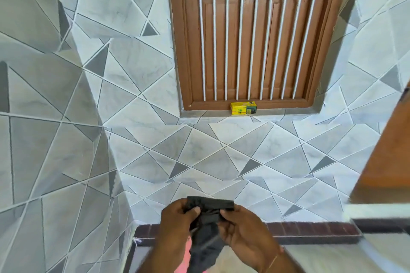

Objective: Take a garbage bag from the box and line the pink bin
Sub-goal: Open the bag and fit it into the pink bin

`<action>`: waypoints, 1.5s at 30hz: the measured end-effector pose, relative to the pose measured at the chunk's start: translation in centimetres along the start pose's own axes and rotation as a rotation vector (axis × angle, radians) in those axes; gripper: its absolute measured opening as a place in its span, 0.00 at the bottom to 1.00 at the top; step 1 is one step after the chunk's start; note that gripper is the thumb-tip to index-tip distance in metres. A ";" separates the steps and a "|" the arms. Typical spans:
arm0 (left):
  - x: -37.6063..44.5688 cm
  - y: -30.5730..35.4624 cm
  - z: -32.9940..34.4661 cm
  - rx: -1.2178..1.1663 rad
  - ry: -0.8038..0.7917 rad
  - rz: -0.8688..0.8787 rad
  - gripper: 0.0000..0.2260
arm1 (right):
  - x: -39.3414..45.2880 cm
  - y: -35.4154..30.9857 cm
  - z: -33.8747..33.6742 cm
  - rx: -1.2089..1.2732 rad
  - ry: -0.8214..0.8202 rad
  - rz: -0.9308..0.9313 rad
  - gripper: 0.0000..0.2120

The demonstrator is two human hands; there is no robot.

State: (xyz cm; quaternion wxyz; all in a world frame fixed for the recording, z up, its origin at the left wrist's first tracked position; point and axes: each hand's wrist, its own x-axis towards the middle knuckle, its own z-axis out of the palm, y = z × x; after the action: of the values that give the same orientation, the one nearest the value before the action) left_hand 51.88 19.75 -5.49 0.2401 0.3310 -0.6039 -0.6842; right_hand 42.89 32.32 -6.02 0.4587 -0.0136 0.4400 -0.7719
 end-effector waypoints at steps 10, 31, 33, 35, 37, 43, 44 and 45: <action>-3.5 2.9 -0.6 -0.001 0.110 0.076 0.10 | -5.0 1.1 2.3 -0.842 0.443 -0.549 0.20; -6.2 5.5 2.6 0.879 -0.065 0.371 0.06 | -6.0 -8.1 -0.8 -1.586 0.302 -1.013 0.07; -6.5 5.9 2.8 0.684 -0.069 0.297 0.10 | -6.0 -8.7 -1.1 -1.602 0.346 -1.044 0.09; -7.2 6.5 3.2 0.452 -0.080 0.211 0.11 | -6.2 -8.8 -1.1 -1.586 0.410 -1.082 0.11; -7.7 6.5 3.6 0.302 -0.046 0.185 0.10 | -6.8 -7.8 -0.9 -1.488 0.501 -1.160 0.06; -7.9 5.8 4.4 0.115 0.035 0.174 0.07 | -8.7 -4.1 0.9 -0.848 0.193 -0.561 0.16; -7.9 5.6 4.4 0.133 0.008 0.164 0.09 | -8.7 -3.8 1.0 -0.726 0.110 -0.435 0.14; -8.0 5.4 4.5 0.155 -0.027 0.154 0.11 | -8.6 -3.7 1.0 -0.596 0.054 -0.347 0.13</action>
State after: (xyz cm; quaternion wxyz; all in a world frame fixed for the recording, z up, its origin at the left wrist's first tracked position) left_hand 53.50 27.72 1.31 0.2574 0.2918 -0.6821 -0.6192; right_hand 45.75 38.53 0.43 0.2847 -0.2010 0.6493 -0.6761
